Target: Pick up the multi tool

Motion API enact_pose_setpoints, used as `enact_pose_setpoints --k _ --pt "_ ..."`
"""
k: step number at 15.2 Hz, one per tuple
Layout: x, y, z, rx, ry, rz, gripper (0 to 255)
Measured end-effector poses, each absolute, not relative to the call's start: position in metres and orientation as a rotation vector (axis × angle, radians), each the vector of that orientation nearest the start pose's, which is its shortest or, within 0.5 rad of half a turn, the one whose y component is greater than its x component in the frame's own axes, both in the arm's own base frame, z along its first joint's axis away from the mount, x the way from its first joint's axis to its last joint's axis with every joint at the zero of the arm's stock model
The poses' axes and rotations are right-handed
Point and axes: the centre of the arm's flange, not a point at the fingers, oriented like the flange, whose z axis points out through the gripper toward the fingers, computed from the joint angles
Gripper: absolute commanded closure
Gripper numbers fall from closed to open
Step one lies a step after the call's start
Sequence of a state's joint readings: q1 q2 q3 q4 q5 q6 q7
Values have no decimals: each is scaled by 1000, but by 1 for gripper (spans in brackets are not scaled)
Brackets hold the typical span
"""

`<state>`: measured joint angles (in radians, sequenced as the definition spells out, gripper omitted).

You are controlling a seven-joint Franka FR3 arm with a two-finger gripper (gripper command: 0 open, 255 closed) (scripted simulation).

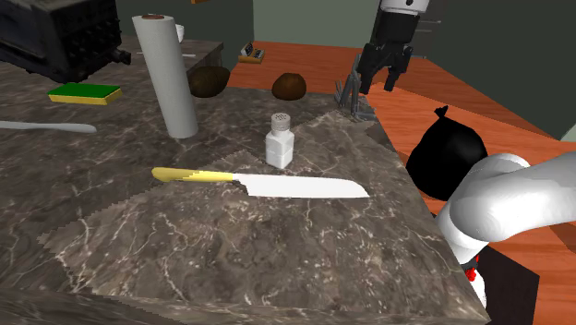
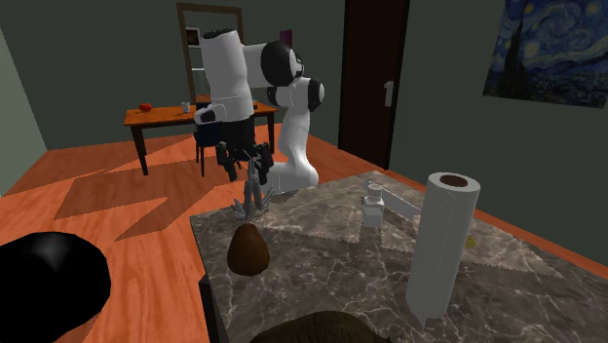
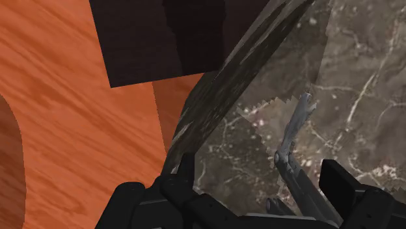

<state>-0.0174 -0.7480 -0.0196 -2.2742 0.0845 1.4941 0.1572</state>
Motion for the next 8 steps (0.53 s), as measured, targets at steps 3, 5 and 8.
enact_pose_setpoints --k 3,5,8 --pt "319 3 623 -3038 332 60 0" --pt "336 13 641 -3044 414 63 0" --pt "362 27 667 -3049 550 69 0"
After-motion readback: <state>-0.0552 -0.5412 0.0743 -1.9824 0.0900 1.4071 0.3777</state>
